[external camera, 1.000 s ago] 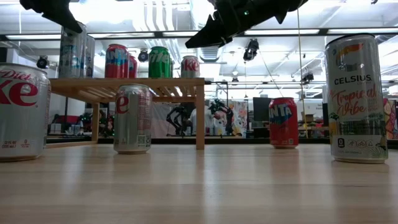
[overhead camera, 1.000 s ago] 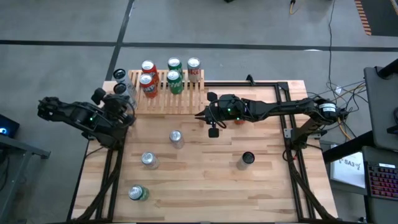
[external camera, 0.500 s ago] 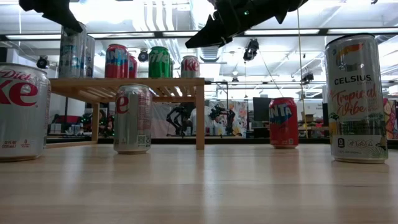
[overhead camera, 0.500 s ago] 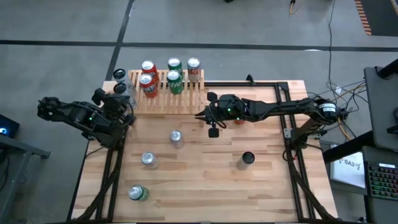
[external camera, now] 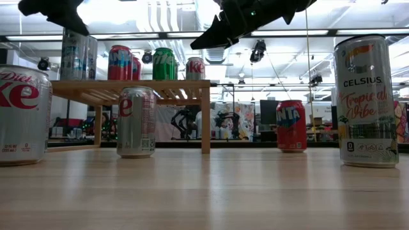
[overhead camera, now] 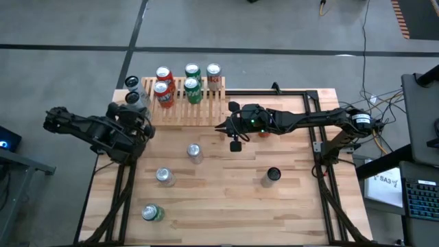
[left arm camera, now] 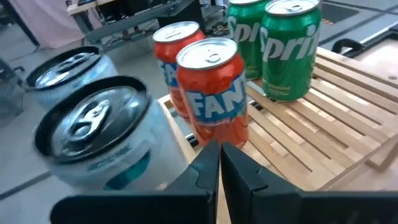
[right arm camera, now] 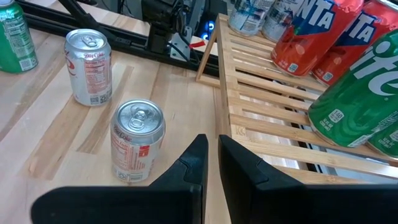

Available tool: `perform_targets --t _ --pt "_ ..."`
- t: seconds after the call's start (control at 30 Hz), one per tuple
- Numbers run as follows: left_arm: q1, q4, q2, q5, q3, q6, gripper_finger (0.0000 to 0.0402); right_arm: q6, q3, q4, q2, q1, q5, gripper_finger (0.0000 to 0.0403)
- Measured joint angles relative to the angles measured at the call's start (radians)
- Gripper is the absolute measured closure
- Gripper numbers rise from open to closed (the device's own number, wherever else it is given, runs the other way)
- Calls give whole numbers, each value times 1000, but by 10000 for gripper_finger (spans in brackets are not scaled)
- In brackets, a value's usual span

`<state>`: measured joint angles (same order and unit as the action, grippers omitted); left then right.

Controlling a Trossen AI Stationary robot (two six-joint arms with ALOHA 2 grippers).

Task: Place canned beverage on shelf
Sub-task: Put the top white/blue soda can on the shelf aligned with the other white/blue soda can

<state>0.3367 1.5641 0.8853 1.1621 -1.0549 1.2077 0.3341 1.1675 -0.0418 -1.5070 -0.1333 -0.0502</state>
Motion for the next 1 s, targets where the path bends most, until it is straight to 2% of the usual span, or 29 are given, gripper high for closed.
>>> perform_targets --t 0.4,0.7,1.0 --pt "0 7 -13 8 70 104 401 1 -1 0 0 0 0 376" --pt "0 7 -18 57 81 118 401 0 -1 0 0 0 0 376" --pt "-6 7 -36 35 82 118 401 2 -1 6 0 0 0 376"
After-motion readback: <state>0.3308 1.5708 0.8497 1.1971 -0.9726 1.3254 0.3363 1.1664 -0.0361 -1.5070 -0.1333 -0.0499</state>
